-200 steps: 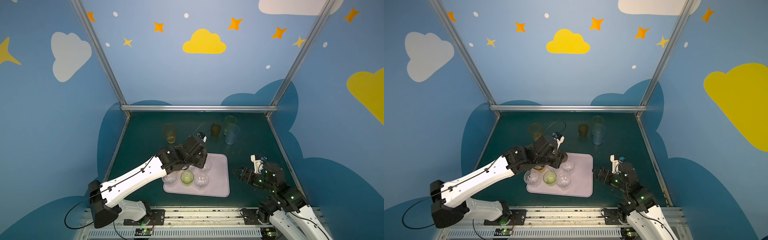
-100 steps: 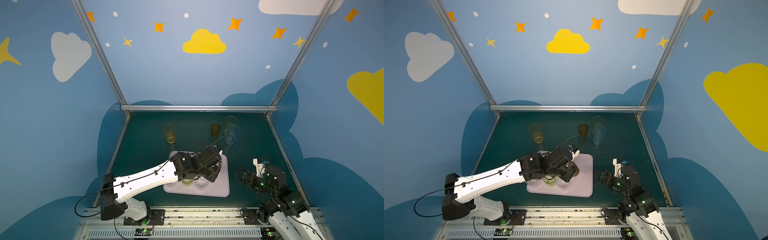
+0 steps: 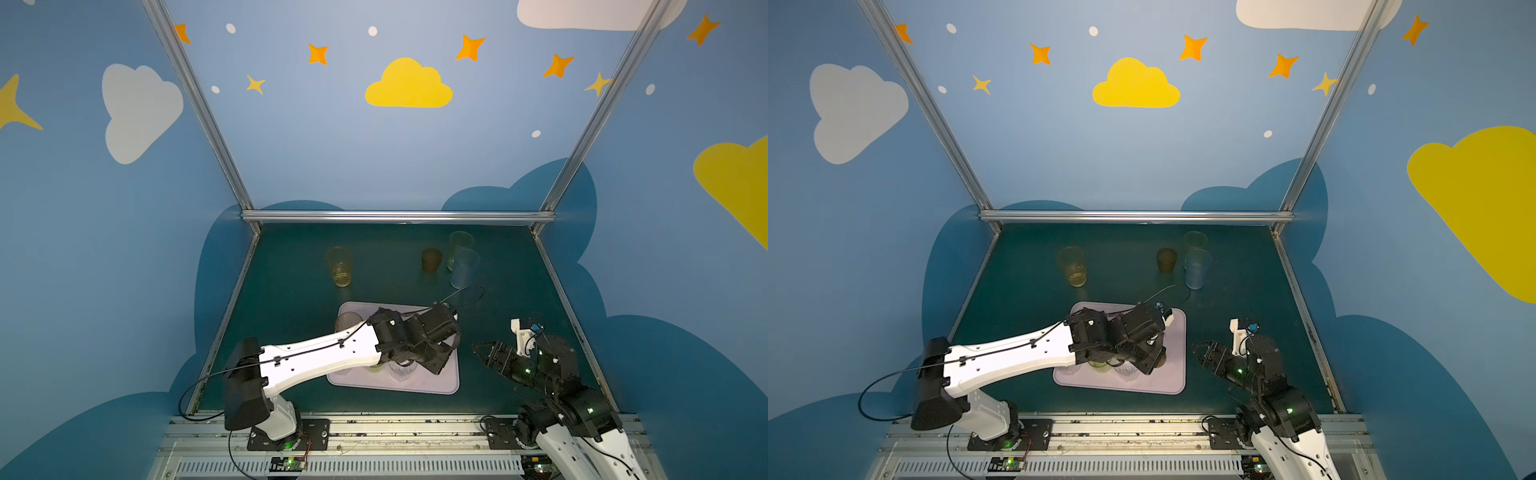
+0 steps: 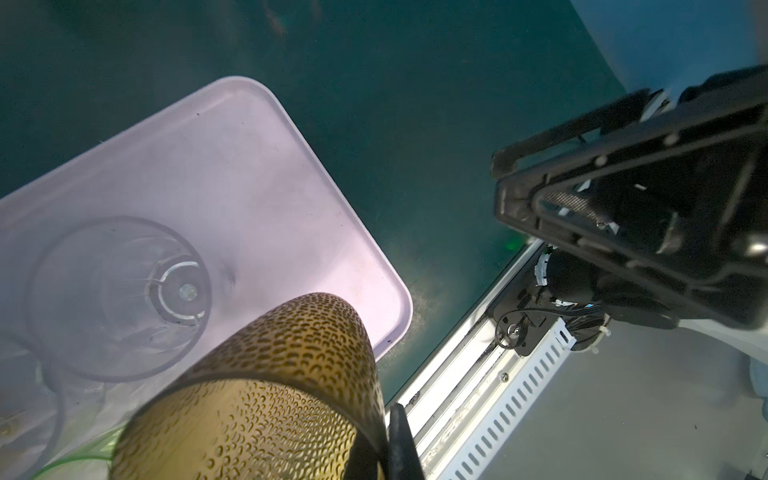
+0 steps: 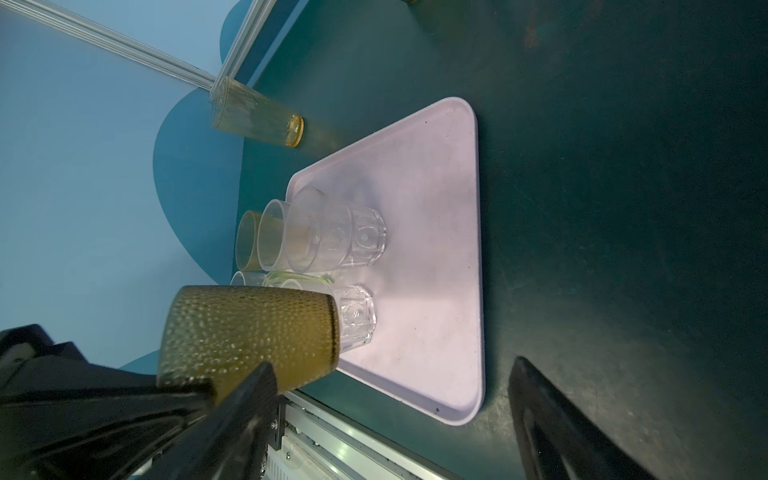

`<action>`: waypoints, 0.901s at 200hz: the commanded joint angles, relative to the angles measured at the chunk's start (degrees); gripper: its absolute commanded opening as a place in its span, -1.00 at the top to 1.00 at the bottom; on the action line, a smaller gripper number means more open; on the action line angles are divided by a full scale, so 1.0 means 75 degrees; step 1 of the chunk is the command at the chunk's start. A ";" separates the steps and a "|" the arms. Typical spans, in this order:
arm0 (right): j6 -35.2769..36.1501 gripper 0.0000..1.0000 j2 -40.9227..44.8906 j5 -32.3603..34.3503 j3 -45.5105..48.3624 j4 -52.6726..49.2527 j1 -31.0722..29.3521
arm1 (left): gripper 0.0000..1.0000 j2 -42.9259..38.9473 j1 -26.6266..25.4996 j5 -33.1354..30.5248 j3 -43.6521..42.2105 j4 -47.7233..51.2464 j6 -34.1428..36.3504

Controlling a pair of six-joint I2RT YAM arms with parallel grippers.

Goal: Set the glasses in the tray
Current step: 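Lift the gold textured glass and carry it over the tray with the left gripper, then lower the gold textured glass onto the tray corner and open the left gripper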

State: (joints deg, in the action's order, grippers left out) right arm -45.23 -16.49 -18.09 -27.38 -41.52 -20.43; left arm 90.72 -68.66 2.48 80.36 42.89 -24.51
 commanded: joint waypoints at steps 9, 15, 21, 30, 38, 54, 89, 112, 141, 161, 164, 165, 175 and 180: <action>-0.0051 -0.73 0.0122 0.0046 0.0096 -0.0247 0.0057 | 0.92 0.0252 -0.0023 0.0086 0.0112 -0.0001 -0.0038; -0.0051 -0.73 0.0133 0.0044 0.0098 -0.0253 0.0062 | 0.92 0.0311 -0.0022 0.0068 0.0114 0.0000 -0.0039; -0.0052 -0.73 0.0139 0.0053 0.0096 -0.0263 0.0069 | 0.92 0.0355 -0.0021 0.0068 0.0114 -0.0011 -0.0039; -0.0051 -0.73 0.0159 0.0057 0.0099 -0.0282 0.0066 | 0.92 0.0452 -0.0021 0.0095 0.0125 -0.0012 -0.0037; -0.0047 -0.73 0.0171 0.0078 0.0090 -0.0305 0.0086 | 0.92 0.0526 -0.0021 0.0124 0.0137 -0.0034 -0.0060; -0.0034 -0.73 0.0212 0.0104 0.0082 -0.0345 0.0099 | 0.92 0.0667 -0.0025 0.0183 0.0149 -0.0070 -0.0082; -0.0028 -0.73 0.0265 0.0173 0.0047 -0.0450 0.0123 | 0.92 0.0984 -0.0024 0.0217 0.0235 -0.0126 -0.0161; -0.0039 -0.73 0.0322 0.0236 0.0037 -0.0525 0.0145 | 0.92 0.1194 -0.0032 0.0279 0.0366 -0.0129 -0.0167; -0.0042 -0.73 0.0434 0.0360 -0.0006 -0.0656 0.0157 | 0.92 0.1390 -0.0044 0.0227 0.0480 -0.0118 -0.0176; -0.0063 -0.73 0.0511 0.0419 -0.0025 -0.0748 0.0163 | 0.92 0.1536 -0.0047 0.0119 0.0575 -0.0022 -0.0180; -0.0064 -0.73 0.0520 0.0430 -0.0020 -0.0765 0.0158 | 0.92 0.1563 -0.0044 0.0109 0.0598 -0.0008 -0.0177; -0.0063 -0.73 0.0522 0.0430 -0.0025 -0.0767 0.0157 | 0.91 0.1572 -0.0044 0.0100 0.0602 -0.0004 -0.0177; -0.0066 -0.73 0.0567 0.0465 -0.0019 -0.0813 0.0161 | 0.92 0.1641 -0.0050 0.0090 0.0649 0.0050 -0.0206; -0.0063 -0.73 0.0590 0.0488 -0.0019 -0.0844 0.0168 | 0.92 0.1673 -0.0060 0.0091 0.0664 0.0068 -0.0208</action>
State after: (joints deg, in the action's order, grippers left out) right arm -45.25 -13.15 -15.92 -27.27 -45.80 -19.49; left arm 102.08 -68.82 4.21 83.53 42.06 -25.67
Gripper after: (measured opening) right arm 0.866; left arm 0.050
